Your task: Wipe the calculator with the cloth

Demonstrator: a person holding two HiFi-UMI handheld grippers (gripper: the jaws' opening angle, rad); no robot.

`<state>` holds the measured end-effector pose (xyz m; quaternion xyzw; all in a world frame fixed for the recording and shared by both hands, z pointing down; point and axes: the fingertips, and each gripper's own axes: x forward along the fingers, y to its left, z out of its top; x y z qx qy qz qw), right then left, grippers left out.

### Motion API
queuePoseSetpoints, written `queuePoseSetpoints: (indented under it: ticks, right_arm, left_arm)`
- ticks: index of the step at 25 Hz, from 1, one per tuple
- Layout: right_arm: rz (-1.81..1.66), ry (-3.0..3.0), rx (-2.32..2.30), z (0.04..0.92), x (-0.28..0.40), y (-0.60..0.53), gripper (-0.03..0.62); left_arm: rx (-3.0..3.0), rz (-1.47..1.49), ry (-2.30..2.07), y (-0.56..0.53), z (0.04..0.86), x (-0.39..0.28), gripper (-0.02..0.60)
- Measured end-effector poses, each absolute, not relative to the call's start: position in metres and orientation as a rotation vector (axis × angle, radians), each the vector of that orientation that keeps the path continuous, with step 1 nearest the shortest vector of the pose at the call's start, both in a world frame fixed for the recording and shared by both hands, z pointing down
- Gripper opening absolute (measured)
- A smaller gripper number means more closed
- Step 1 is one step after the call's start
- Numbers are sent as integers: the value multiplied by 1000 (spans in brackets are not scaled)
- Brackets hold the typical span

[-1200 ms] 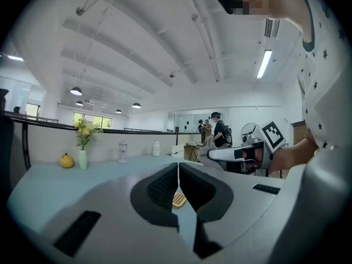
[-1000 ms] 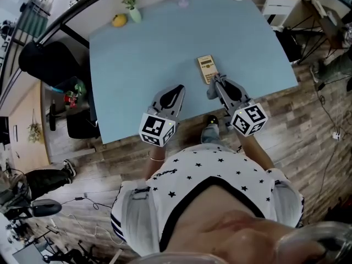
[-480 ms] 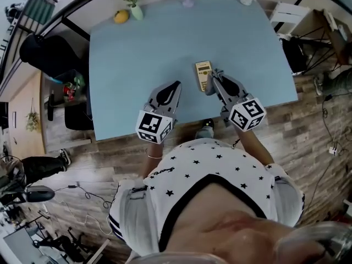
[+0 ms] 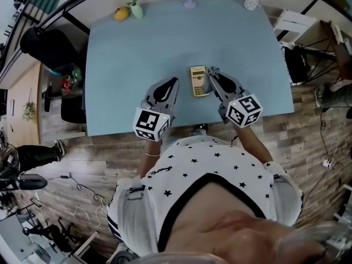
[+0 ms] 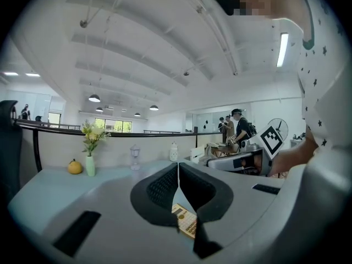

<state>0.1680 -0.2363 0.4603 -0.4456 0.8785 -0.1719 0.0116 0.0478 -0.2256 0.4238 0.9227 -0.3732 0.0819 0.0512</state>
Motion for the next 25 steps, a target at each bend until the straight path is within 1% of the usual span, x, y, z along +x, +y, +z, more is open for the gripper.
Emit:
queuePoseSetpoints:
  ticks: [8, 25]
  right_arm:
    - [-574, 2782, -1407, 482, 176, -256, 41]
    - [-712, 2881, -1420, 525, 136, -314, 49]
  left_arm:
    - [2751, 274, -1206, -229, 436, 39, 31]
    - [2707, 259, -1253, -286, 437, 4, 31]
